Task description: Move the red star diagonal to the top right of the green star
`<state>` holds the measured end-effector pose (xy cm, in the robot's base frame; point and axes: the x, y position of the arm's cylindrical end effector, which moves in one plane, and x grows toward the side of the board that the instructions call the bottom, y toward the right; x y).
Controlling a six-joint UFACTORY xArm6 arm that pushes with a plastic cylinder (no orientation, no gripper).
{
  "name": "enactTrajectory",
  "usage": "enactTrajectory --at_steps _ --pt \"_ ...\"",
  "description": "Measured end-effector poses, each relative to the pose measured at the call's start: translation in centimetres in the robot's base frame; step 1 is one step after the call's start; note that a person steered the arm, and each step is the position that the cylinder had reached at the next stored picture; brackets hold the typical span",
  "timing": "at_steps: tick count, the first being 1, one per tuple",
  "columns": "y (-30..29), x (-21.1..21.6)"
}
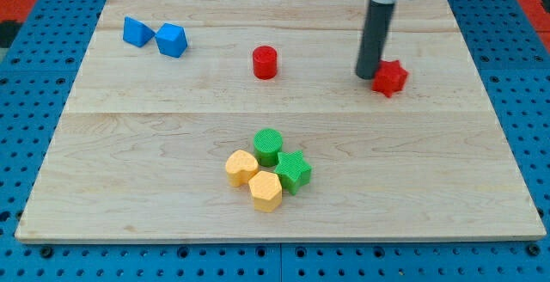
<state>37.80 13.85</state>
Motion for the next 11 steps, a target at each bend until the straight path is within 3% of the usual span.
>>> enactTrajectory --at_steps 1,2,3,4,5,6,7,8,10,11 --pt "-1.3 -1.5" --pt "1.7 -3.9" --pt "9.1 0.3" --pt "8.4 4.3" --pt "11.1 -0.4" --pt "6.4 -1.5" --pt "0.6 0.1" --pt "2.4 5.1" --pt "1.2 0.5" --pt "-3.3 1.5"
